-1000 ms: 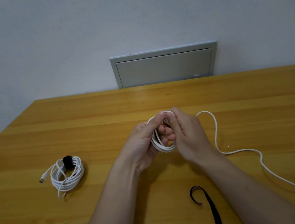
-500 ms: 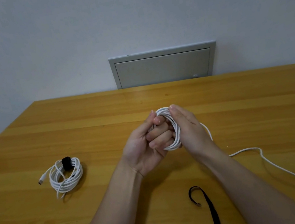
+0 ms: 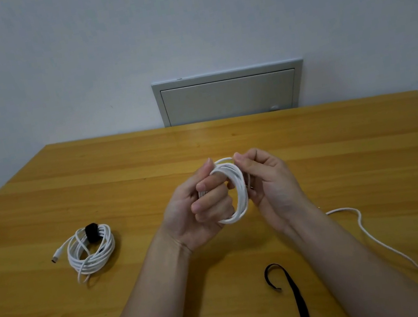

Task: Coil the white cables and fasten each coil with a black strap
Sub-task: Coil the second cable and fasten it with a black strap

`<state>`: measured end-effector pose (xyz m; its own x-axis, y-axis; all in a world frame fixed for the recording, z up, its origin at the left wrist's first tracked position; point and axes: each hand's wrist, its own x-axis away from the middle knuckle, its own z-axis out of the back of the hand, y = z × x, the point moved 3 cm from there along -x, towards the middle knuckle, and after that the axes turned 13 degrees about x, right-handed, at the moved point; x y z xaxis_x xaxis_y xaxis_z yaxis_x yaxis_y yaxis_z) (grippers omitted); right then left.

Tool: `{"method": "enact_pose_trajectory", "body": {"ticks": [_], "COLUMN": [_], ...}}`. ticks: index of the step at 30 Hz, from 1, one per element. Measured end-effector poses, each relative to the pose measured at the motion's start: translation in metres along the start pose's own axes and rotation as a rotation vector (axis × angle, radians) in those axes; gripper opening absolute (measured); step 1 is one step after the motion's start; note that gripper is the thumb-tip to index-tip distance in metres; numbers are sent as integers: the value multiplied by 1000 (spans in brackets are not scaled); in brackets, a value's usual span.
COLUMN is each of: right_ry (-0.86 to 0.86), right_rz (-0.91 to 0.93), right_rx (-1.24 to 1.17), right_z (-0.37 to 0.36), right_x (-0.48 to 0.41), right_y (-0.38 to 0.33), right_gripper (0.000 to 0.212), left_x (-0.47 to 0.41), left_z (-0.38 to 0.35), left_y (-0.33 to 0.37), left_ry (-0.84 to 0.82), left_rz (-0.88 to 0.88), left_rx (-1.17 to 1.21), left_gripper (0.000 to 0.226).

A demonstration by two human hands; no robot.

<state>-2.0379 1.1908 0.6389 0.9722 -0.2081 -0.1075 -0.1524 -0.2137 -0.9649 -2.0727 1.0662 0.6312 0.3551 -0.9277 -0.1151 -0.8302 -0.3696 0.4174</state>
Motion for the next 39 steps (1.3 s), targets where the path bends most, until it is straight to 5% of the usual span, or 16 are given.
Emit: {"method": "enact_pose_trajectory", "body": {"ticks": [4,12,20,29,34,39], "right_ry": [21,48,5,11,16,-5], "right_rz": [-9,99,247,619,691,734], "right_rx": [69,573,1151,1293,1230,1185], "right_z": [1,5,1,4,2,11], "right_x": [-1,-4,-2,0,4,5], "right_y": [2,10,16,2,-3,-12], "right_gripper": [25,30,10,32,30,20], "left_x": [1,-6,4,-3,-3,2], "left_z": [1,14,18,8,6,4], "left_y": [0,17,40,30,13,14], "left_ry": [-17,-8,354,464,569,653], "left_rz": [-17,-337,-785,-832,-759,-711], "left_rx": [10,234,85,-555,-1135,-1385], "left_gripper": [43,40,36,37,46,65]}}
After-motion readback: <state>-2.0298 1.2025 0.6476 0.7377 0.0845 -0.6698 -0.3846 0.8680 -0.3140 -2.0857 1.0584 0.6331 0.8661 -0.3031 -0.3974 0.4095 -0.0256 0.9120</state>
